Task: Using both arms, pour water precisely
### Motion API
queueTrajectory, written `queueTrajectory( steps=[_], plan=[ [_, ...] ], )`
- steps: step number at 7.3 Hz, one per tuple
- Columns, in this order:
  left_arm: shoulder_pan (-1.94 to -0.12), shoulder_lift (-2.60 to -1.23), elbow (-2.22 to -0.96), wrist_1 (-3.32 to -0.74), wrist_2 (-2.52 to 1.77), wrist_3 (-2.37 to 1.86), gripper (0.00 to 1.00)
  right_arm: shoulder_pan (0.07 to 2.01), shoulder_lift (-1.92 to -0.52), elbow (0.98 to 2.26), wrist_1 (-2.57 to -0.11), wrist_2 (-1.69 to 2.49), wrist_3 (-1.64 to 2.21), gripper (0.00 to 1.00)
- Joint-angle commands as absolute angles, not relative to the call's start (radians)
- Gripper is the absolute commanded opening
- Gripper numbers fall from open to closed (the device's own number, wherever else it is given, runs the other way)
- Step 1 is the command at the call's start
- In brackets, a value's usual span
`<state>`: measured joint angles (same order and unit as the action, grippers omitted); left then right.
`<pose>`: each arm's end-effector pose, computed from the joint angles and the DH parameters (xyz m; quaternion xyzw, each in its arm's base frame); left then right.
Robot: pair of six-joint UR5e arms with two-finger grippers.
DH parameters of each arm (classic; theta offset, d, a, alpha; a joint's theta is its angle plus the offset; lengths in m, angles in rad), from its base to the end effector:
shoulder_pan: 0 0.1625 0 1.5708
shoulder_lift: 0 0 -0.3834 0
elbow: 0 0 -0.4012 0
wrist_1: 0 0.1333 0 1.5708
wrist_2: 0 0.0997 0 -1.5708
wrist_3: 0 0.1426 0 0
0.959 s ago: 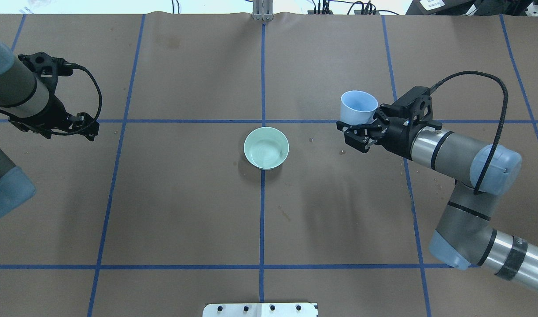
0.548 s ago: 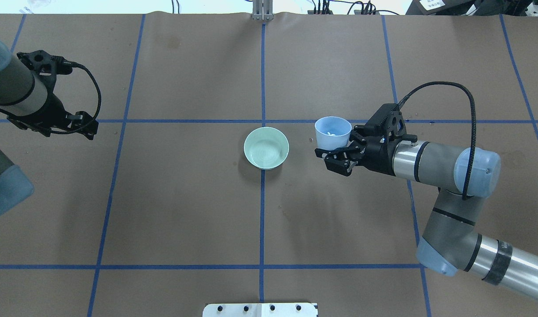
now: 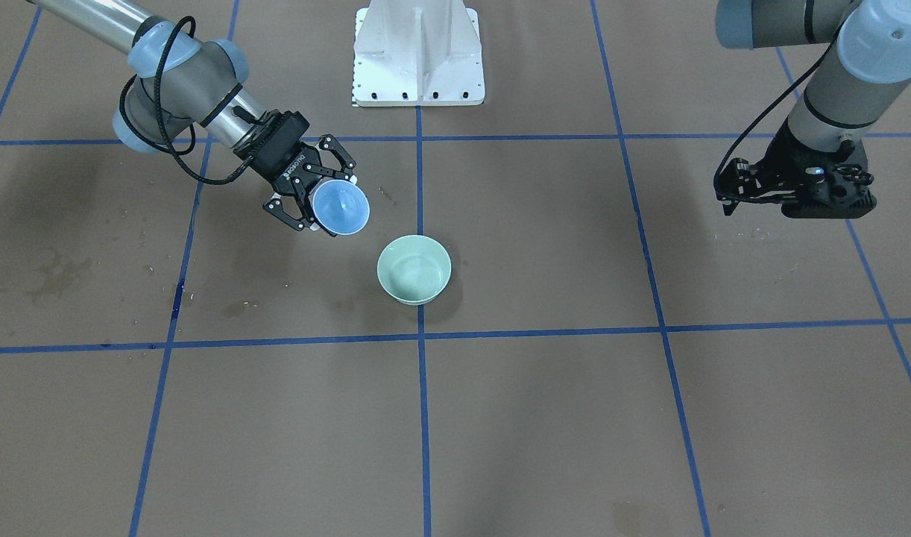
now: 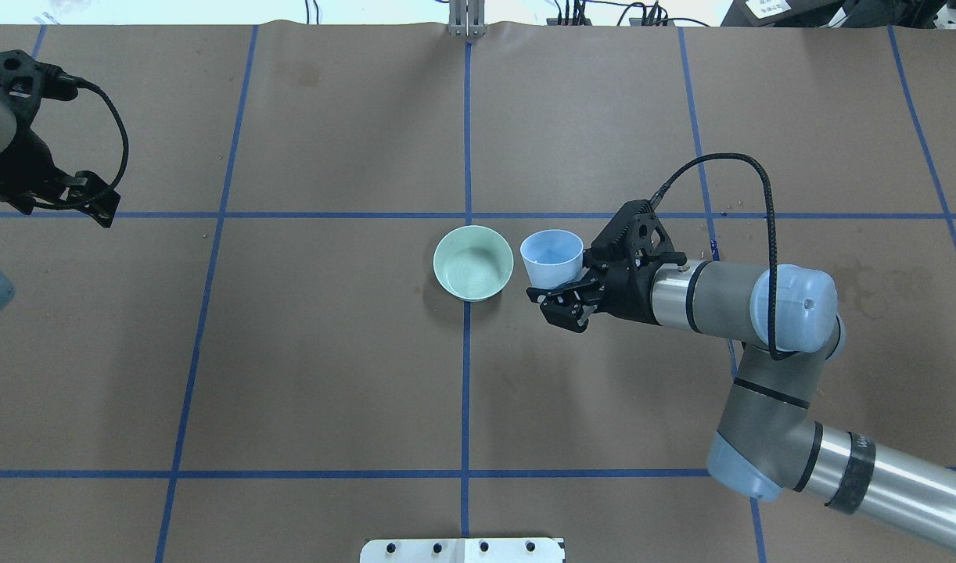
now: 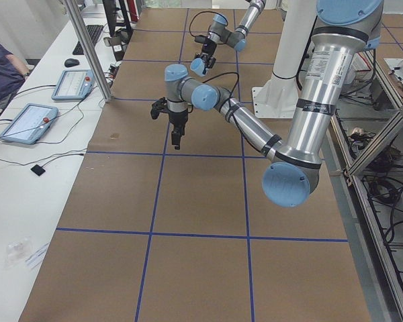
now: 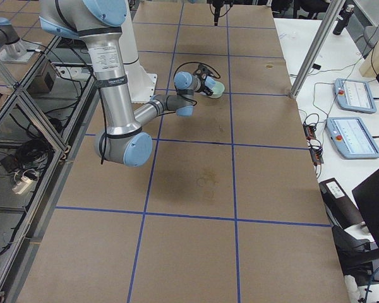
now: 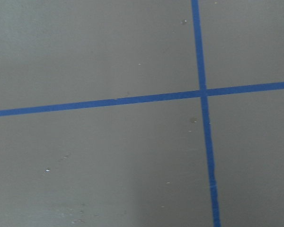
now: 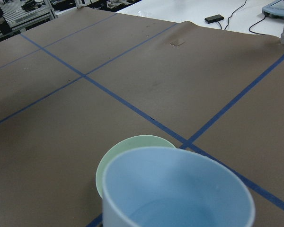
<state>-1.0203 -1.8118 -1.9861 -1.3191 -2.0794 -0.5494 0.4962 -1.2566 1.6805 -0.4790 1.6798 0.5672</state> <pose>0.2333 -0.5022 0.3653 0.0370 0.3117 0.0511 0.9481 -0.4990 -0.4041 0.2704 0.4388 -0.5292 -0.2183 0.6926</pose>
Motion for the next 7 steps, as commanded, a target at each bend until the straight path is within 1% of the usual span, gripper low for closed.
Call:
queueTrajectory(
  steps=[1, 3, 6, 7],
  plan=[
    [-1.038, -1.810, -1.983, -1.312, -2.080, -0.526, 1.00, 0.482, -1.191, 1.686, -0.613, 1.680, 0.540, 0.00],
    [-1.040, -1.809, -1.980, -1.313, -2.080, -0.526, 1.00, 0.474, -1.125, 1.703, -0.795, 1.689, 0.494, 0.00],
    [-1.040, -1.804, -1.979, -1.313, -2.080, -0.526, 1.00, 0.479, -1.100, 1.742, -1.003, 1.753, 0.469, 0.00],
    [-1.040, -1.802, -1.977, -1.313, -2.080, -0.526, 1.00, 0.479, -1.073, 1.743, -1.073, 1.762, 0.468, 0.00]
  ],
)
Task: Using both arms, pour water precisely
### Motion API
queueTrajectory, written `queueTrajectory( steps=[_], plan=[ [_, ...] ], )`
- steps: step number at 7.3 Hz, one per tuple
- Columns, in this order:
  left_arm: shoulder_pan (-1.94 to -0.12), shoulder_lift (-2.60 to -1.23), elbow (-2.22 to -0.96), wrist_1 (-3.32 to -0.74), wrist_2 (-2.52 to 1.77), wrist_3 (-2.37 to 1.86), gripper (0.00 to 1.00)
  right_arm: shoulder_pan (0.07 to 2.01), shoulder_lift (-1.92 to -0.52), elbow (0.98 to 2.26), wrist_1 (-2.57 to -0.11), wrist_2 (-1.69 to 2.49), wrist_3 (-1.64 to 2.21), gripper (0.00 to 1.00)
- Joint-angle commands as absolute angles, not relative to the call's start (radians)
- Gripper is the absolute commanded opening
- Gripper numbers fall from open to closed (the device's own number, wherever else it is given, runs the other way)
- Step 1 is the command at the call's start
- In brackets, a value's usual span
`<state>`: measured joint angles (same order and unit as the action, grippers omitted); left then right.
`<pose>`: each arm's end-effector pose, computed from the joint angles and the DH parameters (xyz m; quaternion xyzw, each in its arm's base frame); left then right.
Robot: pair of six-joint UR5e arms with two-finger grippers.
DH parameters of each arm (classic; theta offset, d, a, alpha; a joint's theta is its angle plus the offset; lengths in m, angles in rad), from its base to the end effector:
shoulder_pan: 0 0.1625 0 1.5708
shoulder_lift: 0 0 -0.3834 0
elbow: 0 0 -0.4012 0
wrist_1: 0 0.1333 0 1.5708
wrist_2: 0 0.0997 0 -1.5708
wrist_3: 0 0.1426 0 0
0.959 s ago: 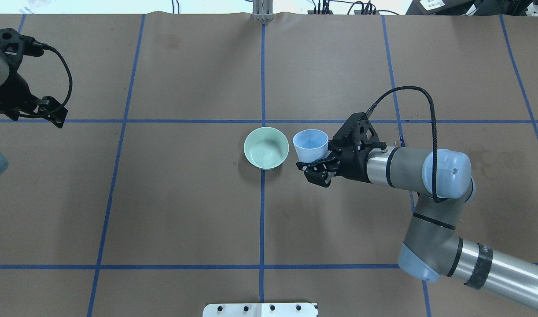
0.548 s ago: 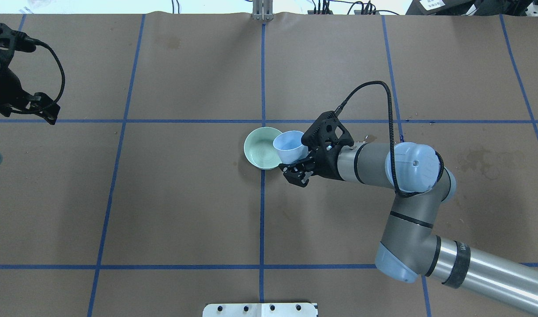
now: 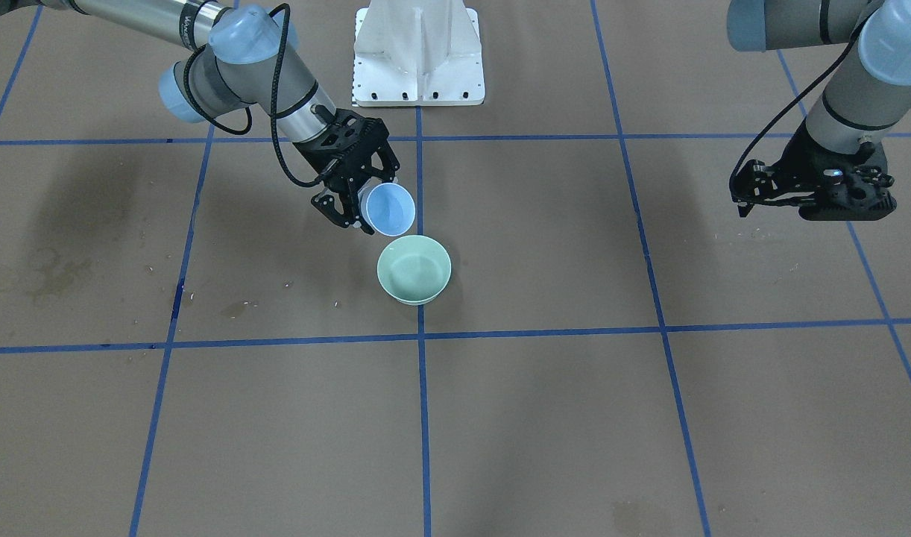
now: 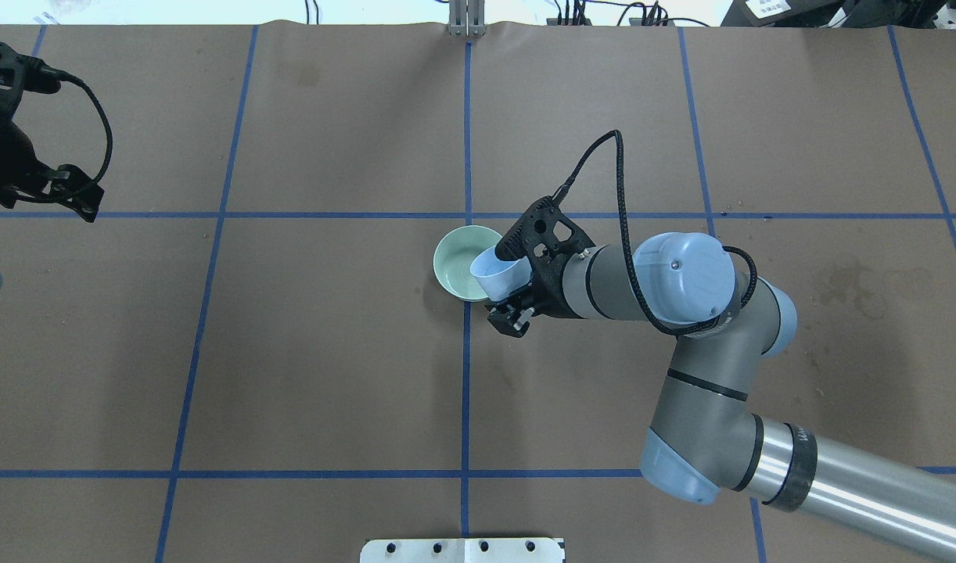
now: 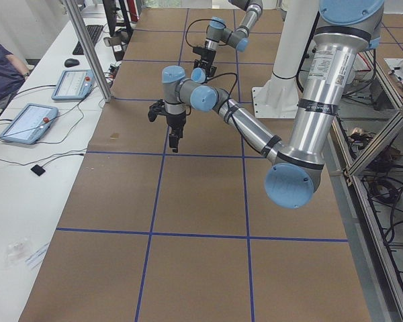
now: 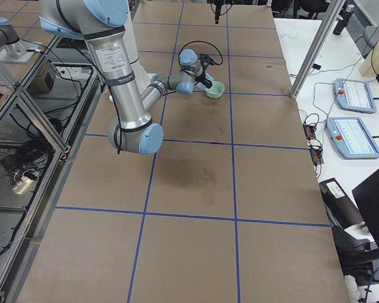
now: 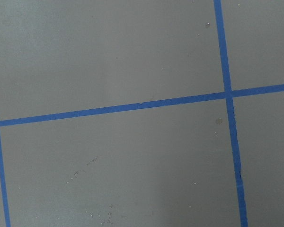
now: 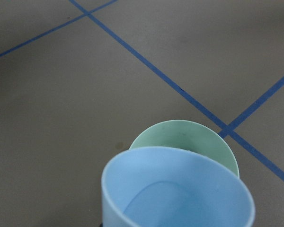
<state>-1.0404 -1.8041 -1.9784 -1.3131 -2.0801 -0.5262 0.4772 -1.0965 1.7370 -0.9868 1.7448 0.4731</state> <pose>0.2228 -0.5060 0.3738 0.0345 0.3065 0.0500 0.9499 -0.5388 -0.4009 0.2177 0.3555 -0.4544 -0.2965 0.7611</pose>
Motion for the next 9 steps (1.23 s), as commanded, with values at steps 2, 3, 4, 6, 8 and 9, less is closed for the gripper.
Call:
queueTrajectory(
  steps=[2, 3, 4, 6, 8, 9],
  plan=[
    [-1.040, -1.798, -1.973, -1.313, -2.077, -0.526, 1.00, 0.480, -1.052, 1.769, -1.213, 1.782, 0.457, 0.00],
    [-1.040, -1.798, -1.970, -1.315, -2.077, -0.526, 1.00, 0.488, -1.037, 1.769, -1.286, 1.813, 0.454, 0.00],
    [-1.040, -1.798, -1.970, -1.315, -2.077, -0.526, 1.00, 0.498, -1.028, 1.767, -1.323, 1.854, 0.440, 0.00],
    [-1.040, -1.796, -1.970, -1.315, -2.074, -0.525, 1.00, 0.499, -1.014, 1.744, -1.328, 1.853, 0.434, 0.00],
    [-1.040, -1.796, -1.970, -1.315, -2.074, -0.525, 1.00, 0.499, -0.976, 1.689, -1.328, 1.855, 0.434, 0.00],
    [-1.040, -1.796, -1.967, -1.315, -2.074, -0.525, 1.00, 0.499, -0.960, 1.663, -1.328, 1.853, 0.434, 0.00]
  ],
)
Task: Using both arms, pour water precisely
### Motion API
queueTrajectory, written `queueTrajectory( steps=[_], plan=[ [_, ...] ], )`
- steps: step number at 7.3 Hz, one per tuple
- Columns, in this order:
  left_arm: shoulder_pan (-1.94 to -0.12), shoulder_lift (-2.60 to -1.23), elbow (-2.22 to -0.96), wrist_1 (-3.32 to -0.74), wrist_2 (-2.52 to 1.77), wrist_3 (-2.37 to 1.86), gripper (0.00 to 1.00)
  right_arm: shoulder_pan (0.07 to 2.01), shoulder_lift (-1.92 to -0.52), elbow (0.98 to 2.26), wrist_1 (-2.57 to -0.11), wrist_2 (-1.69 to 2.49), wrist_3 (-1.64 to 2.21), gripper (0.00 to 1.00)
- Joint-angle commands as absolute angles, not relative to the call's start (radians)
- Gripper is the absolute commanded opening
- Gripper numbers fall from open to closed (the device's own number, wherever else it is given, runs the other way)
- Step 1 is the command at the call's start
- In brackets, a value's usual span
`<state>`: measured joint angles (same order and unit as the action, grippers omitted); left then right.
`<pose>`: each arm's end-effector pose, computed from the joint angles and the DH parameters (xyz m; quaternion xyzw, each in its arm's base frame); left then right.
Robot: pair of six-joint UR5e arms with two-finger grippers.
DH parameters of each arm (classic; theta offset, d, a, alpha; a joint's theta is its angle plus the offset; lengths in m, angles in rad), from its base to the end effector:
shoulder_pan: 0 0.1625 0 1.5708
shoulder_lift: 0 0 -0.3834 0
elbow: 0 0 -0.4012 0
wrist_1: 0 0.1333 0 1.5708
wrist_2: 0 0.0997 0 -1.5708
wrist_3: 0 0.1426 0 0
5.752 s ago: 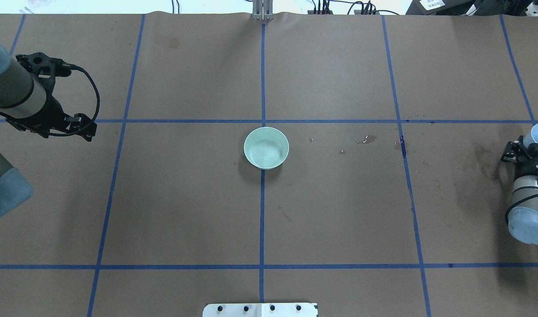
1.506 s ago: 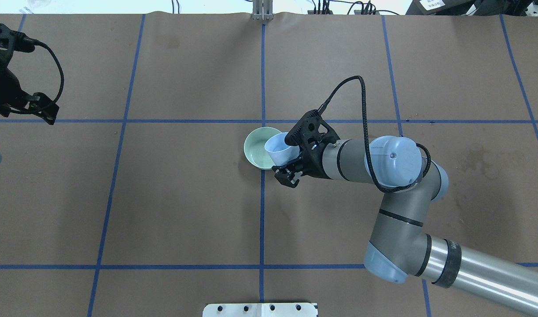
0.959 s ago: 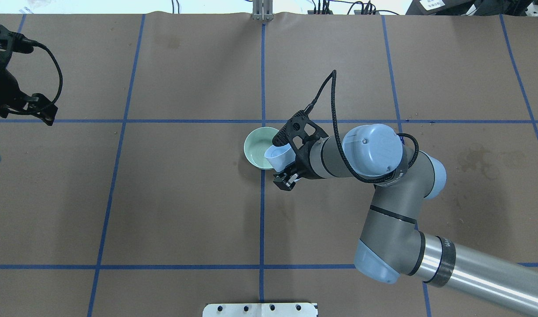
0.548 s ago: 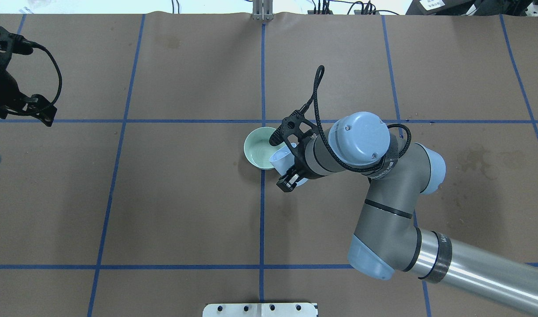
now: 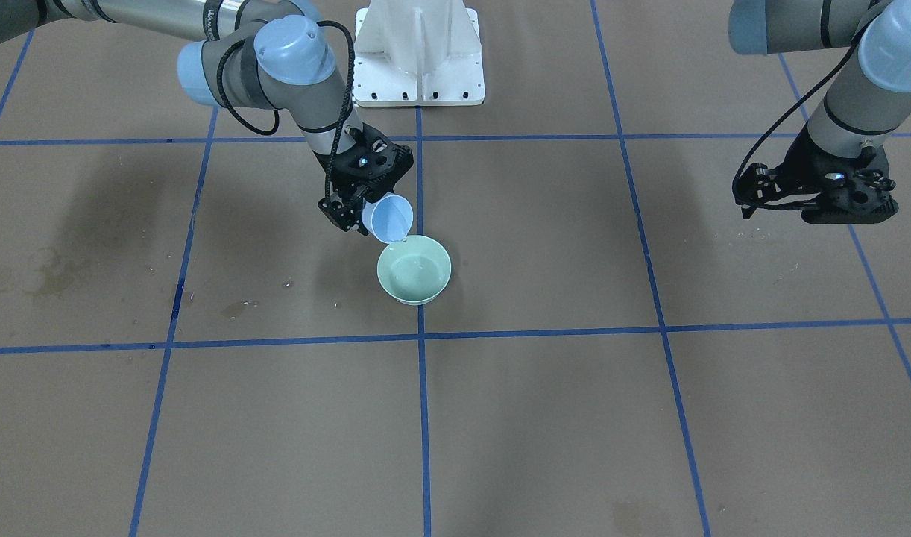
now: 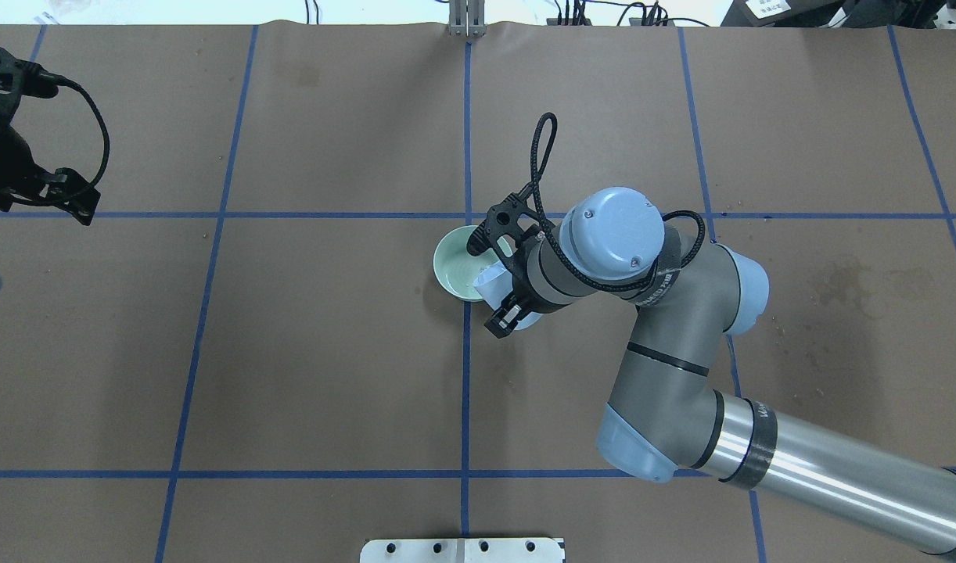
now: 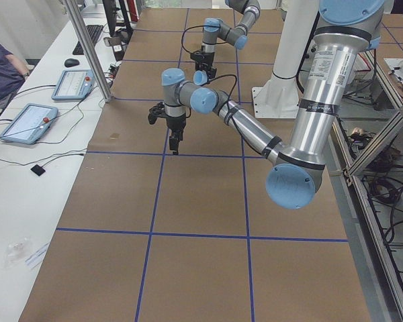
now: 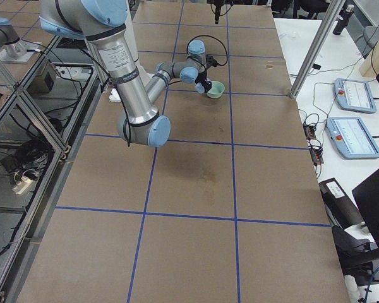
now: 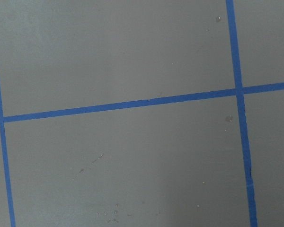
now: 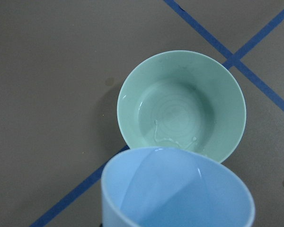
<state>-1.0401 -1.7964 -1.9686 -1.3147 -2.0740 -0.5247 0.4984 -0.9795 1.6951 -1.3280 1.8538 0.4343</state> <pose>0.2224 -0.5065 0.3827 0.0296 0.3005 0.0483 0.9521 -0.5577 -0.4100 0.2147 0.2473 -0.4035 -0.3373 0.8138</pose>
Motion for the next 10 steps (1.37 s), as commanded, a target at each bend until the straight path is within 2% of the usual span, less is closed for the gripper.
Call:
queueTrajectory(
  steps=[1, 10],
  plan=[
    [-1.040, -1.796, -1.965, -1.315, -2.074, -0.525, 1.00, 0.499, -0.937, 1.632, -1.330, 1.853, 0.434, 0.00],
    [-1.040, -1.796, -1.960, -1.315, -2.074, -0.525, 1.00, 0.511, -0.890, 1.623, -1.499, 1.891, 0.405, 0.00]
  ],
)
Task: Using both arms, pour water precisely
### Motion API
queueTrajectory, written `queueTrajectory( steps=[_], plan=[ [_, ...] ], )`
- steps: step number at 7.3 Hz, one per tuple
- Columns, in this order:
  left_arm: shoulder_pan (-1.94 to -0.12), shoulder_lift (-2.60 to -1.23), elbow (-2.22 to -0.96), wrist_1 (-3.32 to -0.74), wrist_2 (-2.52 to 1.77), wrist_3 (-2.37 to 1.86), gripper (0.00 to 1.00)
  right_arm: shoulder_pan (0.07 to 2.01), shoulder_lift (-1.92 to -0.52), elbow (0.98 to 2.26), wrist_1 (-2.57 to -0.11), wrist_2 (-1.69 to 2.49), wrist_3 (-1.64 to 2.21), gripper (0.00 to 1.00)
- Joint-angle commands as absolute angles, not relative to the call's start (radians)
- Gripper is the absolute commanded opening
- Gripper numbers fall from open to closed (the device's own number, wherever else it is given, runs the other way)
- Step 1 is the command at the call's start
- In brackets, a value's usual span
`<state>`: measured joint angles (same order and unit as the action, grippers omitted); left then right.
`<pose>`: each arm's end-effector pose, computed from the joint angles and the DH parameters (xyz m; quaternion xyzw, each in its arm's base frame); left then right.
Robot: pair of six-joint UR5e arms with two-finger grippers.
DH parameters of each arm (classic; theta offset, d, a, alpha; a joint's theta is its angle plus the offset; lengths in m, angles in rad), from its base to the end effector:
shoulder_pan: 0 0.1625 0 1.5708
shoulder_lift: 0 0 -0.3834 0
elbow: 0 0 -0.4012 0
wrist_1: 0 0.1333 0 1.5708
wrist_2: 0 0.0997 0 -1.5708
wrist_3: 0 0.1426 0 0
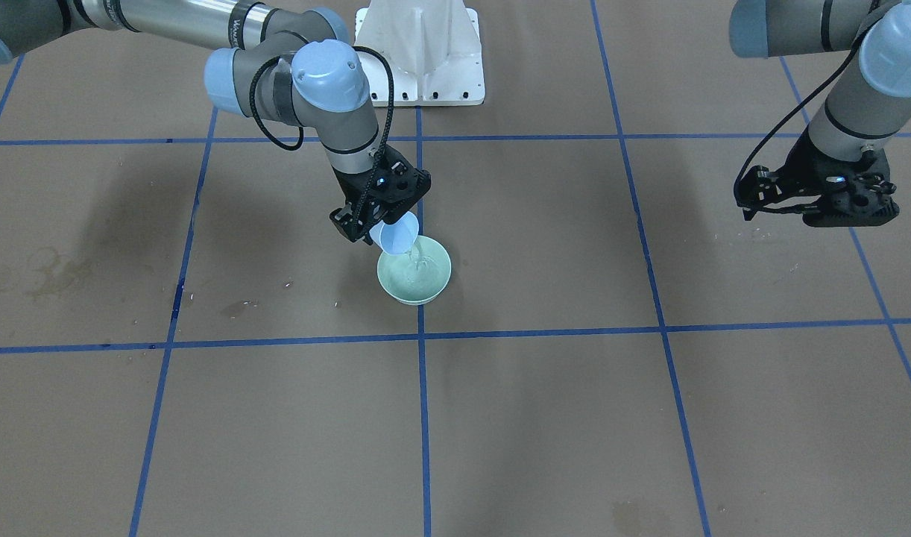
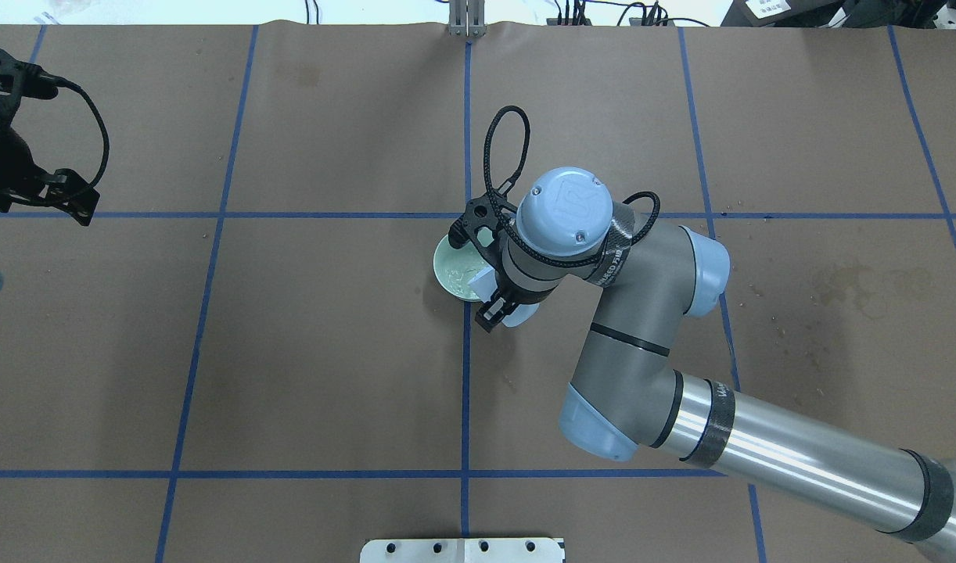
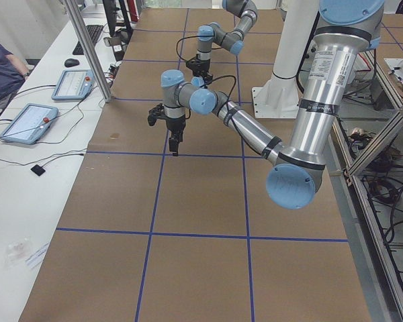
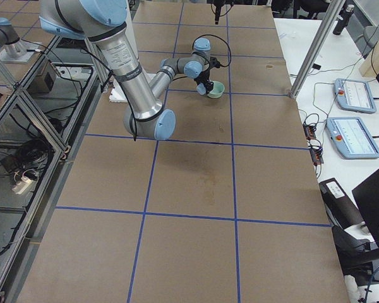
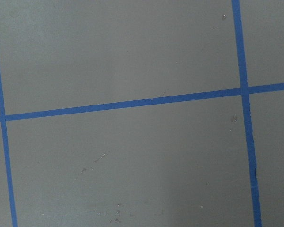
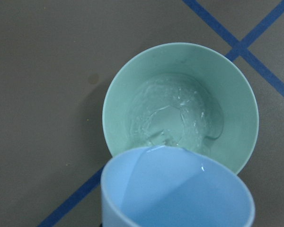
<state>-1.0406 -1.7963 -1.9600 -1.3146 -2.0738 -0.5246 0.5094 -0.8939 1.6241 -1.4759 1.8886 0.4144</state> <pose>0.2228 -0.5077 0.3868 0.0260 0.2985 0.0470 0.9529 -0.5733 -0.4219 0.2124 0.1954 -0.3736 -0.3477 0.8375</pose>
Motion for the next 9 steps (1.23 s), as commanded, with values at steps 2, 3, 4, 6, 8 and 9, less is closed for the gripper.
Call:
queueTrajectory(
  steps=[2, 3, 4, 6, 8, 9],
  plan=[
    [-1.040, -1.795, -1.956, -1.315, -2.074, -0.525, 1.00, 0.512, -0.888, 1.624, -1.517, 1.905, 0.399, 0.00],
    [-1.040, -1.795, -1.951, -1.318, -2.074, -0.525, 1.00, 0.512, -0.873, 1.623, -1.554, 1.907, 0.391, 0.00],
    [-1.040, -1.795, -1.951, -1.319, -2.074, -0.525, 1.00, 0.512, -0.864, 1.623, -1.578, 1.907, 0.379, 0.00],
    [-1.040, -1.795, -1.951, -1.319, -2.074, -0.525, 1.00, 0.512, -0.865, 1.620, -1.582, 1.907, 0.367, 0.00],
    [-1.040, -1.795, -1.951, -1.319, -2.074, -0.526, 1.00, 0.515, -0.859, 1.621, -1.572, 1.905, 0.367, 0.00],
    [-1.040, -1.795, -1.951, -1.319, -2.074, -0.526, 1.00, 0.517, -0.861, 1.623, -1.557, 1.902, 0.367, 0.00]
  ],
)
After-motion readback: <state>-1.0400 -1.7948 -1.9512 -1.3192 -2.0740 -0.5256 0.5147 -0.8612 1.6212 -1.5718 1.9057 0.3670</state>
